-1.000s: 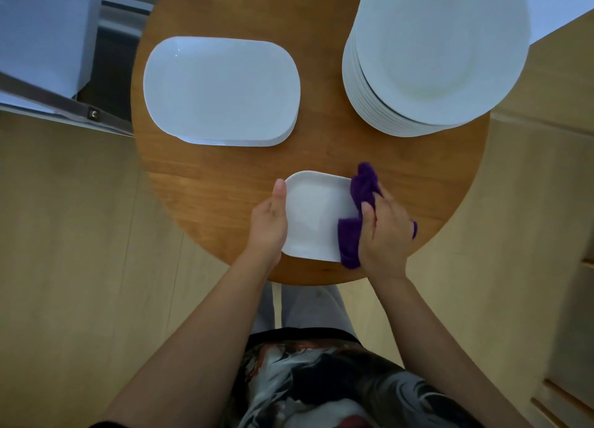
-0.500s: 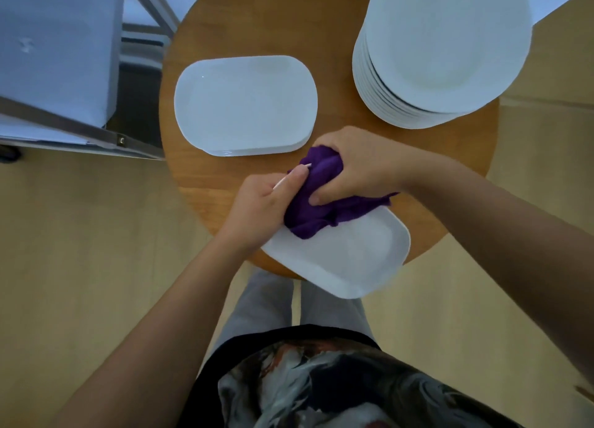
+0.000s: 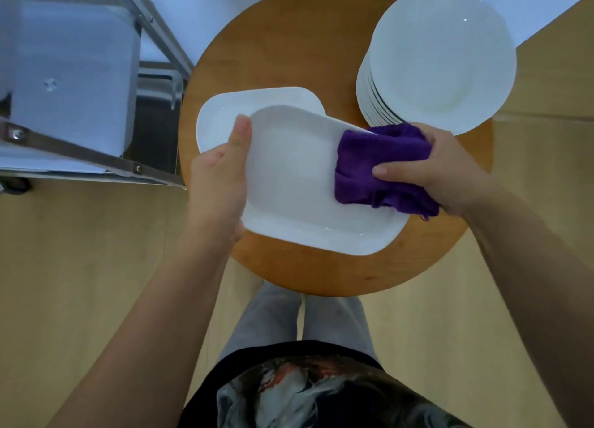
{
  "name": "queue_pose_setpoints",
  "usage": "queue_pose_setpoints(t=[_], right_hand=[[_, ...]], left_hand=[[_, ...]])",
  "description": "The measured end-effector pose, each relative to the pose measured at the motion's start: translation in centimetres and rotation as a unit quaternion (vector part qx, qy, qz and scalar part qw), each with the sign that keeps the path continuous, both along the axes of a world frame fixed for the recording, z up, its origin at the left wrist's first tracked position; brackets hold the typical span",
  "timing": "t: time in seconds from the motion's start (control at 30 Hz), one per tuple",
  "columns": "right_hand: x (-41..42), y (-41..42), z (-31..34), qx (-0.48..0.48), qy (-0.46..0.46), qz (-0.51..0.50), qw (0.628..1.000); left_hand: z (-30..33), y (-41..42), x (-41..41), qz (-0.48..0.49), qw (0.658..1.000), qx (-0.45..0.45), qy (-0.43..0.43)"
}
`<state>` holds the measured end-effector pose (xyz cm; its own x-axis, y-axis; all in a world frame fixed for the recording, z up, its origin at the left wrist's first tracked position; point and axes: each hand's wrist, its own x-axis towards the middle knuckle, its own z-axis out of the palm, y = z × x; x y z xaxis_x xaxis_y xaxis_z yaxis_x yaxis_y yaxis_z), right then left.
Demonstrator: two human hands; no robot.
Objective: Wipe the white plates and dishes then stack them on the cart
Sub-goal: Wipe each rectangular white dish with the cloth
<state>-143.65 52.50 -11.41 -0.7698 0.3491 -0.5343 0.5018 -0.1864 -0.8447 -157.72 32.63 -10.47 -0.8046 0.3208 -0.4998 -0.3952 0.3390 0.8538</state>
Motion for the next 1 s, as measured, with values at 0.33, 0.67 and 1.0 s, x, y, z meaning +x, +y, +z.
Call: queue_pose_setpoints(t=[0.33, 0.67, 1.0], right_hand=[[0.5, -6.7, -1.4, -0.135, 0.017, -0.416, 0.899], [-2.4, -10.7, -0.5, -0.182, 0.073, -0.625, 0.756], [0.2, -5.7, 4.1, -0.118, -0.036, -0.396, 0.910]], left_hand=[[-0.1, 0.0, 0.8, 0.118, 0.992, 0.001, -0.045], [0.1, 2.9, 4.8, 0.178, 0.978, 0.061, -0.091], [1.9, 0.2, -0.6, -0.166, 0.978, 0.020, -0.121]])
